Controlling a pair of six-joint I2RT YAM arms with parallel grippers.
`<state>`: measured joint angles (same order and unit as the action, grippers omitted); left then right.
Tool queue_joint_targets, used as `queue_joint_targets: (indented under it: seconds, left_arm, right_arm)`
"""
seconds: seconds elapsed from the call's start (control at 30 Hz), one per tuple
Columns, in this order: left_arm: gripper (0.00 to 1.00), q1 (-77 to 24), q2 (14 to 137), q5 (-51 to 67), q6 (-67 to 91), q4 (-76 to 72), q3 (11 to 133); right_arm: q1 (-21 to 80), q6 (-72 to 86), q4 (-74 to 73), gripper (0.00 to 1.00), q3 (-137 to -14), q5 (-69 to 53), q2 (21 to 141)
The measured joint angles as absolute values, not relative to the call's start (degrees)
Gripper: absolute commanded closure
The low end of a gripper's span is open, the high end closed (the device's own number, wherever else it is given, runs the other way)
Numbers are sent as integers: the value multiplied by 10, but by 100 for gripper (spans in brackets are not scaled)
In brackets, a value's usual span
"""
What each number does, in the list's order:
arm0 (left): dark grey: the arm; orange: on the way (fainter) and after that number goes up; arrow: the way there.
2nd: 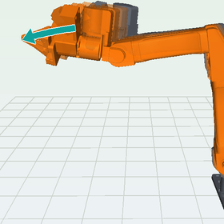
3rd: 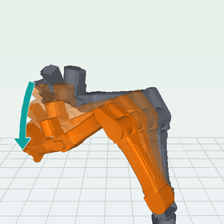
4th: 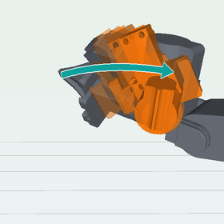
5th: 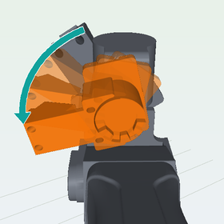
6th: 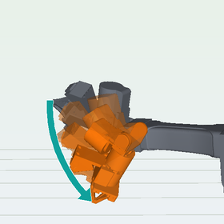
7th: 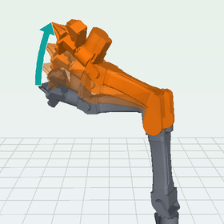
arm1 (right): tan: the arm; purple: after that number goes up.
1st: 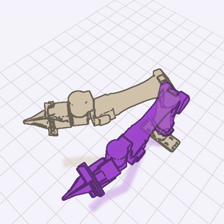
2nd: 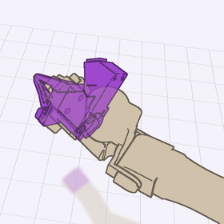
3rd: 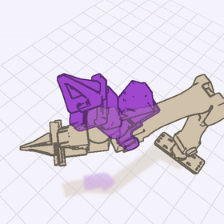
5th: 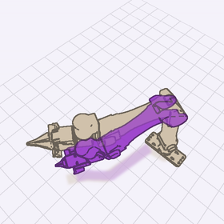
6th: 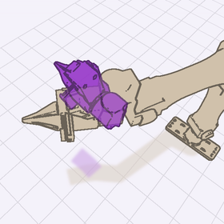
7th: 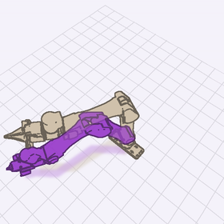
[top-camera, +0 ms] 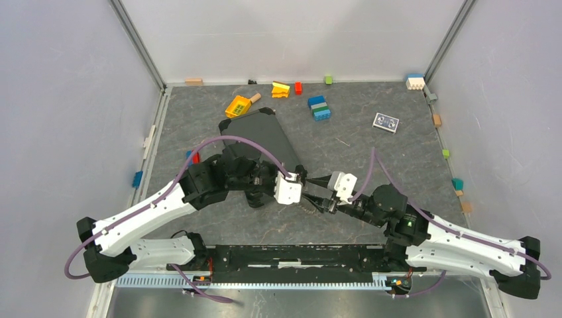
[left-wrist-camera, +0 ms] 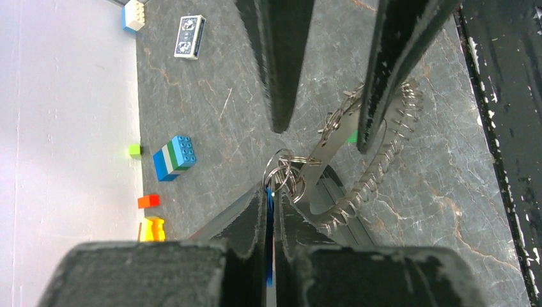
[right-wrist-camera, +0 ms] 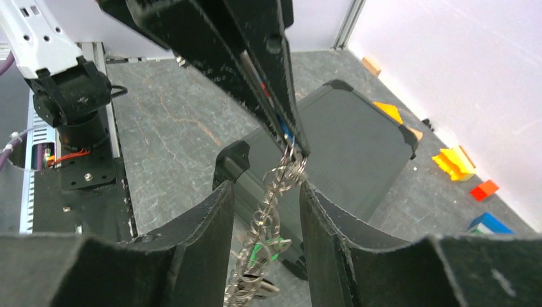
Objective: Remove the keys from the keyring
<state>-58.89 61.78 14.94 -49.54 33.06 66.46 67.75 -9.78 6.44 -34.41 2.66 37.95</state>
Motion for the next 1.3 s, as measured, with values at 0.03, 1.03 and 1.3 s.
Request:
queue_joint_targets:
  seconds: [0.03,1.03,1.3]
  left_arm:
    - [98,-589,618,149,-495,331,666]
    - [98,-589,619,140,-475,330,671]
    - [98,-589,619,140,-476,330,672]
  right_arm:
    - [678,-93,69,51,-338,29,381]
    - [678,-74,64,90,-310,132,365]
    - [678,-87,24,89,-346,147,359]
